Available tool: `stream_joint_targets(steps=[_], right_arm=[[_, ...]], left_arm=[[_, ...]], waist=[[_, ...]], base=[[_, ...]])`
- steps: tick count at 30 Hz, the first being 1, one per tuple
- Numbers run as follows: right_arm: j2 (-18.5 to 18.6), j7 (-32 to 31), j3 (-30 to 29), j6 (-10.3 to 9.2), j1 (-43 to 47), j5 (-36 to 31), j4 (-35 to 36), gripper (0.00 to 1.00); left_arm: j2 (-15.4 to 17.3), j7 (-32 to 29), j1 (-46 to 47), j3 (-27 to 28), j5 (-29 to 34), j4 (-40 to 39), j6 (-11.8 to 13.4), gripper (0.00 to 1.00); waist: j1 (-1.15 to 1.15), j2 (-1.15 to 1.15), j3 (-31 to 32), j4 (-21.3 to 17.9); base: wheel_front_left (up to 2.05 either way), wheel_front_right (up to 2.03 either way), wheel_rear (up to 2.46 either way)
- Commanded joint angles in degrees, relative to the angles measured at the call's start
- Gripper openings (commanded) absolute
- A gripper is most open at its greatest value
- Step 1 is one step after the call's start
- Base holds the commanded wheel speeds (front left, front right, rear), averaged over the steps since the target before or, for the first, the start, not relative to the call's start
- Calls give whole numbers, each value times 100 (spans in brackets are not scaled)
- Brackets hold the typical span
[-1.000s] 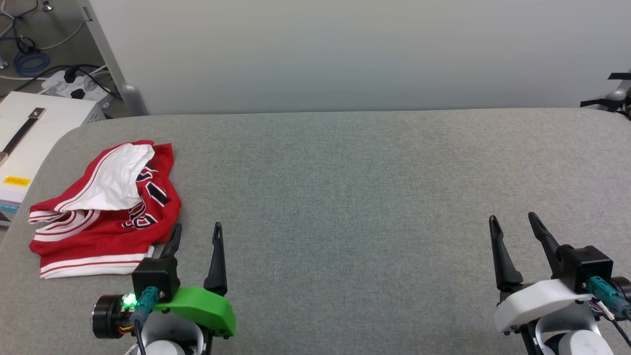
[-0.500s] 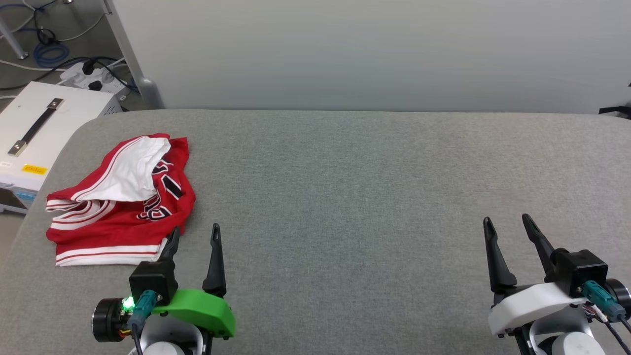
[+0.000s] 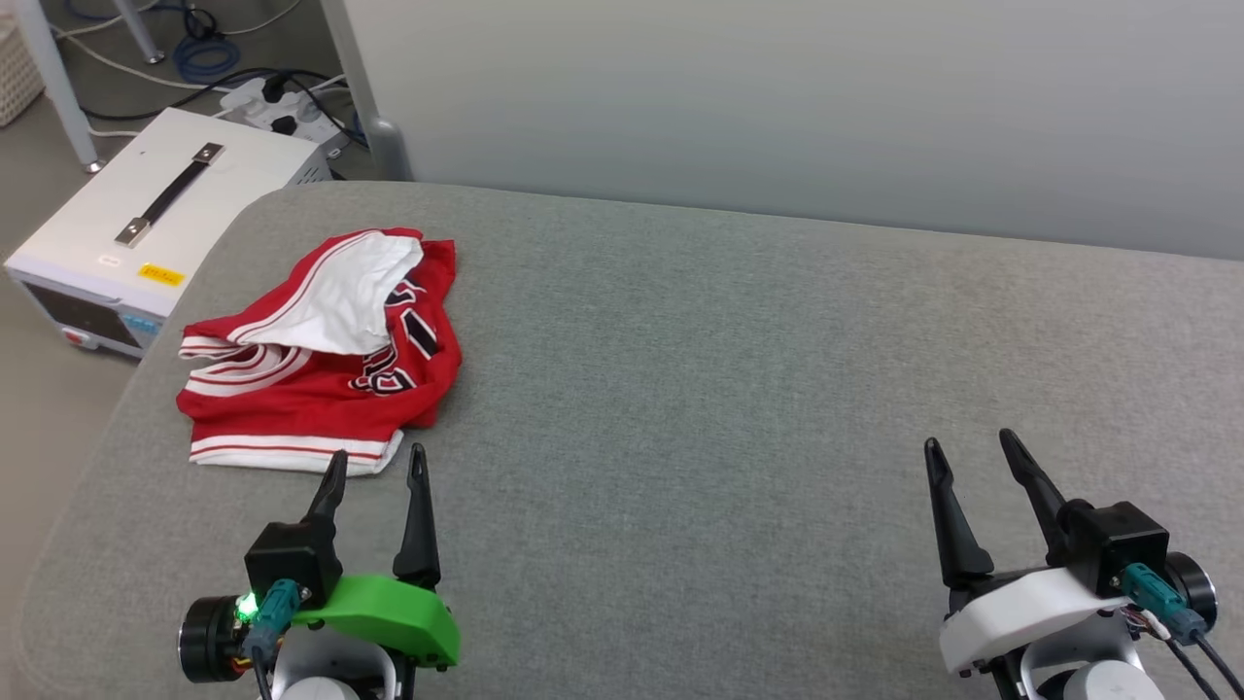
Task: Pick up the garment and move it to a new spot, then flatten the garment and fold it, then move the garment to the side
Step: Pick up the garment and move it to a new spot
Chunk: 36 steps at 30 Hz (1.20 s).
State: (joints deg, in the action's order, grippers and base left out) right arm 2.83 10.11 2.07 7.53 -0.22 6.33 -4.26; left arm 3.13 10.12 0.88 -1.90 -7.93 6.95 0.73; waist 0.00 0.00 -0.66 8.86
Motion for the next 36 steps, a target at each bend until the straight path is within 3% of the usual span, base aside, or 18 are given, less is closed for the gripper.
stream_joint_targets(steps=[1,13,22,30,36], right_arm=[[4,68,39,-3,49,49,-27,100],[4,210,290,-3,27,130,-131,100],[5,314,409,-4,11,75,-208,100],[5,407,496,-4,-70,-30,-204,100],[5,477,438,-4,-299,-297,-64,100]], left_arm=[[-18,60,-35,1,-49,33,16,100],[-20,205,-45,-50,-160,177,-1,100],[-22,310,-32,-102,-210,268,-46,100],[-23,405,79,-82,-233,411,-256,100],[83,476,817,-34,-430,971,-622,100]], waist=[[0,0,-25,220],[0,0,-58,851],[0,0,-81,1103],[0,0,-361,1089],[0,0,-963,957]], base=[[0,0,0],[0,0,0],[0,0,0],[0,0,0],[0,0,0]])
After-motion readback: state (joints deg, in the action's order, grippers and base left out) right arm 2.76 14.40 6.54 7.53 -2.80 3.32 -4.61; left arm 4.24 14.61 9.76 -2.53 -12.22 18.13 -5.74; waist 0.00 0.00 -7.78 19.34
